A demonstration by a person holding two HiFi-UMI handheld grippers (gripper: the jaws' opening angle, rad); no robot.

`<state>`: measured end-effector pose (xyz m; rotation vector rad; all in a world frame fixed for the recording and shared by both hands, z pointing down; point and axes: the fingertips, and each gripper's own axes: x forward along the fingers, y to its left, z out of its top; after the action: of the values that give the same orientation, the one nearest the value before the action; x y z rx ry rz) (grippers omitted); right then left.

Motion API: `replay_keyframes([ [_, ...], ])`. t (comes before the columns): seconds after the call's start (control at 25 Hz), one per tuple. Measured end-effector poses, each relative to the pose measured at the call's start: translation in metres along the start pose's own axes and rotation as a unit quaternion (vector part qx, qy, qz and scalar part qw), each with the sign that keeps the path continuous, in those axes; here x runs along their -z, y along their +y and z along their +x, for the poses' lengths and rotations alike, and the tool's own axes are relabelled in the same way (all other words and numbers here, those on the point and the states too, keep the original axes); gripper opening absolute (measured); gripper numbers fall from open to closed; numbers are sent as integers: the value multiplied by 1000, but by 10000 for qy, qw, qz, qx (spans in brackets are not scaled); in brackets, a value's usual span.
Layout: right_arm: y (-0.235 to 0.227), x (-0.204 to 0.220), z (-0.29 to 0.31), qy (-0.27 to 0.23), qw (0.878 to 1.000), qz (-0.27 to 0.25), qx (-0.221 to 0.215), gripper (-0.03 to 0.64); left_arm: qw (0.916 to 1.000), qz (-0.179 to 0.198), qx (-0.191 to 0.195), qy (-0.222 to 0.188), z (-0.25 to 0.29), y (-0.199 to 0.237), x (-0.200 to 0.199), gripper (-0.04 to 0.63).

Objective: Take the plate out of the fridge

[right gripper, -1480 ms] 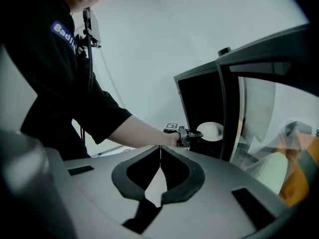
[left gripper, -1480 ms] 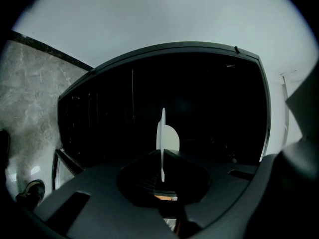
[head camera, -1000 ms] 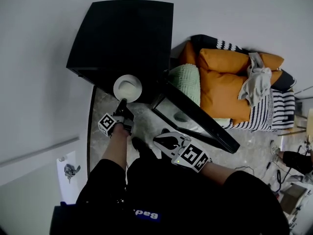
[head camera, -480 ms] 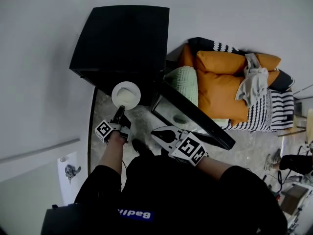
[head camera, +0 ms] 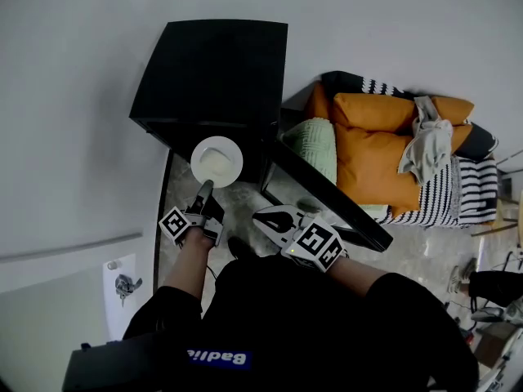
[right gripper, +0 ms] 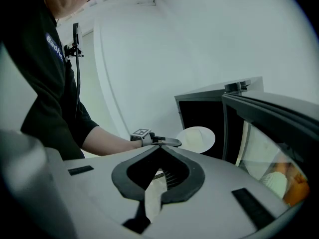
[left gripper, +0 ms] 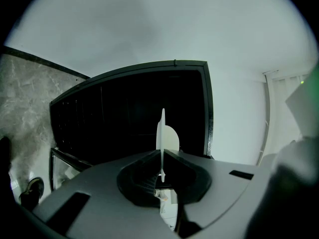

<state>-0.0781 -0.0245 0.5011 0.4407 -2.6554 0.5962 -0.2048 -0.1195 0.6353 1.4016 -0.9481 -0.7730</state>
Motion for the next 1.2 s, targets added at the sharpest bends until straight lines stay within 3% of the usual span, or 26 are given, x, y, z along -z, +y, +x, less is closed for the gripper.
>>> replay_keyframes([
  [0.48,-2,-21,-8,-223,9995,-187,86,11,9997,-43,24,-223,-35,-43,-6,18],
  [1.2,-11,-28,-15,-463,9987,-147,141,11,9989,-22,472,63,-48,-143,24,18],
])
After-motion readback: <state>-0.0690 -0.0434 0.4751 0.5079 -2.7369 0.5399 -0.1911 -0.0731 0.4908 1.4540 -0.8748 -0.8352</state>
